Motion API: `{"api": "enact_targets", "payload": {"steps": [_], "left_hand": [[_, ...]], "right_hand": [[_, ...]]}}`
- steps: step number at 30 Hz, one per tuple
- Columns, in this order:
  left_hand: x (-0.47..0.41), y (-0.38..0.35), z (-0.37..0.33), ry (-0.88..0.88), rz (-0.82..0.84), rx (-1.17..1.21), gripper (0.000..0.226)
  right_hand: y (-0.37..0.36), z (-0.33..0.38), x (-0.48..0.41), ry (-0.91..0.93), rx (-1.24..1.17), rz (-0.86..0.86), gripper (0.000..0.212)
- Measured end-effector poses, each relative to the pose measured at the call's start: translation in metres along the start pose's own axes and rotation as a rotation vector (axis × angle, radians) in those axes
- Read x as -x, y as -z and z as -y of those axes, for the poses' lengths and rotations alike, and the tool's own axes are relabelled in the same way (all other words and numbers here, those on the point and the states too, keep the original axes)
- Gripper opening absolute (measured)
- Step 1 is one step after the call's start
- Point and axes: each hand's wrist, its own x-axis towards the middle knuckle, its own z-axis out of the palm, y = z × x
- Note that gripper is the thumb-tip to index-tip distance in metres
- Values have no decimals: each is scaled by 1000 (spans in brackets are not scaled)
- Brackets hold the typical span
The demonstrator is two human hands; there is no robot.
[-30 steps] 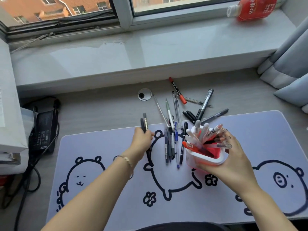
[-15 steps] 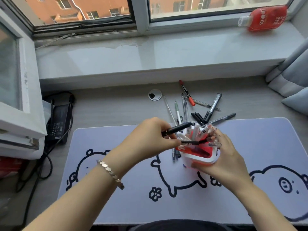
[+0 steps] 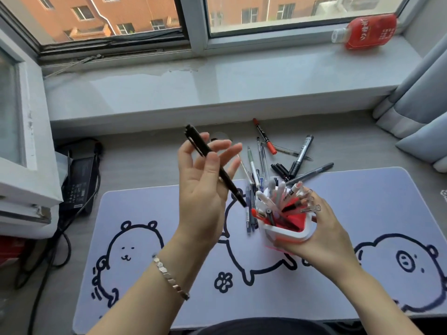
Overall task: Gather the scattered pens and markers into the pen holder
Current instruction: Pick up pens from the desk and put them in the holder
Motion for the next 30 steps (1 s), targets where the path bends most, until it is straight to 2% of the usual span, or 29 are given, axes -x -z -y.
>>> {"api": "enact_targets", "payload": {"steps": [2, 4, 7, 10, 12, 14, 18, 19, 21, 23, 24, 26, 28, 30], "left_hand": [[9, -3, 12, 8, -12, -37, 16], [18, -3, 28, -20, 25, -221, 21], [25, 2, 39, -41, 84, -474, 51], [22, 9, 40, -22, 97, -581, 64], [19, 8, 40, 14, 137, -653, 60], [18, 2, 42, 88, 215, -711, 46], [2, -7, 49, 179, 506, -891, 38], [-7, -5, 53, 166, 512, -915, 38], [-33, 7, 68, 168, 358, -987, 36], [-65, 28, 89, 150, 282, -1250, 45], [-79, 39, 100, 120, 337, -1406, 55], [-105, 54, 120, 13, 567, -1650, 69], [-123, 59, 133, -50, 788, -1766, 63], [-135, 60, 141, -112, 899, -1807, 48]], "right_hand": [[-2, 4, 1, 18, -36, 7, 97], [-4, 8, 1, 43, -50, 21, 93], [-4, 11, 1, 68, -28, 12, 95], [0, 13, 3, 71, -12, -28, 96], [1, 11, 2, 62, -18, -31, 96], [3, 7, -1, 56, 0, -29, 100], [14, -6, -14, -2, 19, -49, 102], [17, -11, -19, -26, 3, -61, 101], [26, -20, -29, -72, -31, -94, 99], [35, -26, -37, -98, -52, -139, 100], [38, -28, -40, -106, -57, -160, 101], [44, -29, -46, -118, -53, -188, 102], [46, -29, -50, -131, -59, -192, 101], [46, -29, -52, -138, -57, -179, 99]]}}
